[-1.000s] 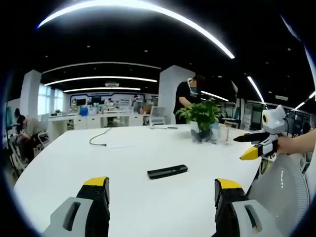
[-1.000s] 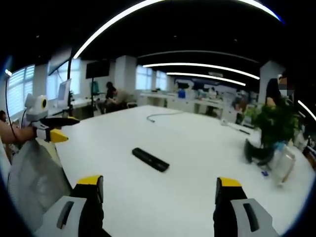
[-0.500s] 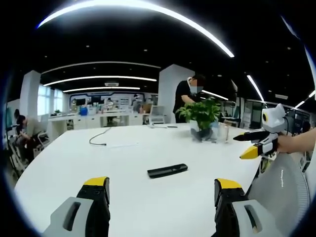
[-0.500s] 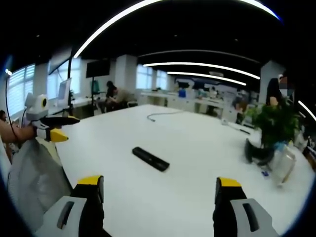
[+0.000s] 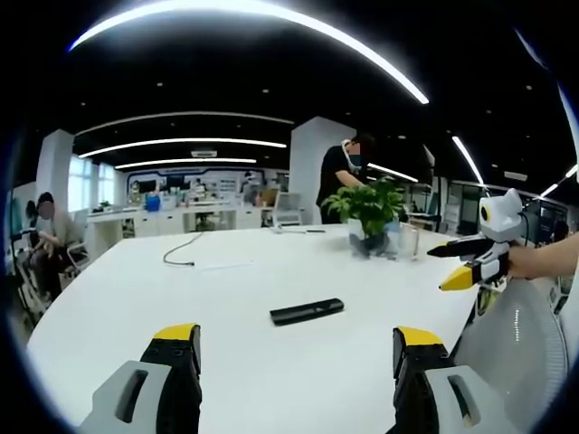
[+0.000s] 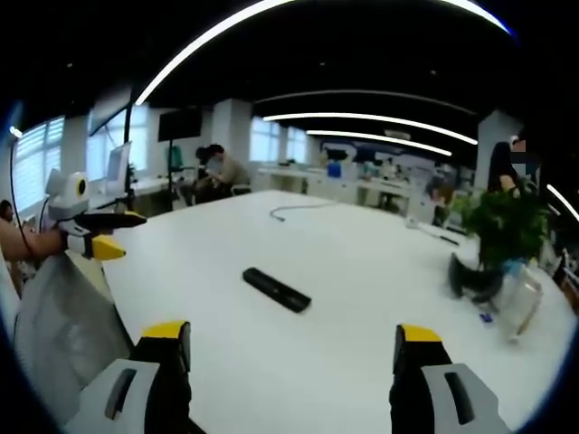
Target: Press the specified remote control buttons in sequence, fully releasing each button before pressing the next.
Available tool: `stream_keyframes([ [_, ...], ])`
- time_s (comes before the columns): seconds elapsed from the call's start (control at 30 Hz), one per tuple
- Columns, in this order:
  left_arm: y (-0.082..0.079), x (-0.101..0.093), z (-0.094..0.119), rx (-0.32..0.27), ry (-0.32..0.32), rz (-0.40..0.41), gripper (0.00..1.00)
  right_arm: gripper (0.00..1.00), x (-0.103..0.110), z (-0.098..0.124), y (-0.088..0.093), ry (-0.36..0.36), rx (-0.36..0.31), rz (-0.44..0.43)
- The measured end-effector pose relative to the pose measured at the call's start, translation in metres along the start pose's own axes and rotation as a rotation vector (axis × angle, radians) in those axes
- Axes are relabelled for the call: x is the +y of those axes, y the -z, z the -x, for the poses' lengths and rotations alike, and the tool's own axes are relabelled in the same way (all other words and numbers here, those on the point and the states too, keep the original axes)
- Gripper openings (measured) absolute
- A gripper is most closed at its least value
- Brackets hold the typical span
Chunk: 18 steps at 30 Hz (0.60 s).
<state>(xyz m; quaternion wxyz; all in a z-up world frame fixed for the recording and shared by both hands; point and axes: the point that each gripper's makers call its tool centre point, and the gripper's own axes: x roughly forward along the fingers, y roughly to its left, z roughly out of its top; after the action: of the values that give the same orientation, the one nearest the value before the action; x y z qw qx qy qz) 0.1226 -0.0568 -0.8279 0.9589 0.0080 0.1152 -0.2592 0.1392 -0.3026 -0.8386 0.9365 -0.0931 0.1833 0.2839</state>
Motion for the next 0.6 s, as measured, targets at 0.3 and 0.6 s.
stream_keyframes([
  [0.3, 0.0006, 0.0000, 0.0004, 0.004, 0.001, -0.004, 0.91, 0.92, 0.0006, -0.0002, -0.0003, -0.002, -0.002, -0.003],
  [0.6, 0.0014, -0.0005, 0.0008, 0.009, 0.001, -0.009, 0.91, 0.92, 0.0009, -0.0001, 0.0002, -0.004, -0.003, -0.003],
])
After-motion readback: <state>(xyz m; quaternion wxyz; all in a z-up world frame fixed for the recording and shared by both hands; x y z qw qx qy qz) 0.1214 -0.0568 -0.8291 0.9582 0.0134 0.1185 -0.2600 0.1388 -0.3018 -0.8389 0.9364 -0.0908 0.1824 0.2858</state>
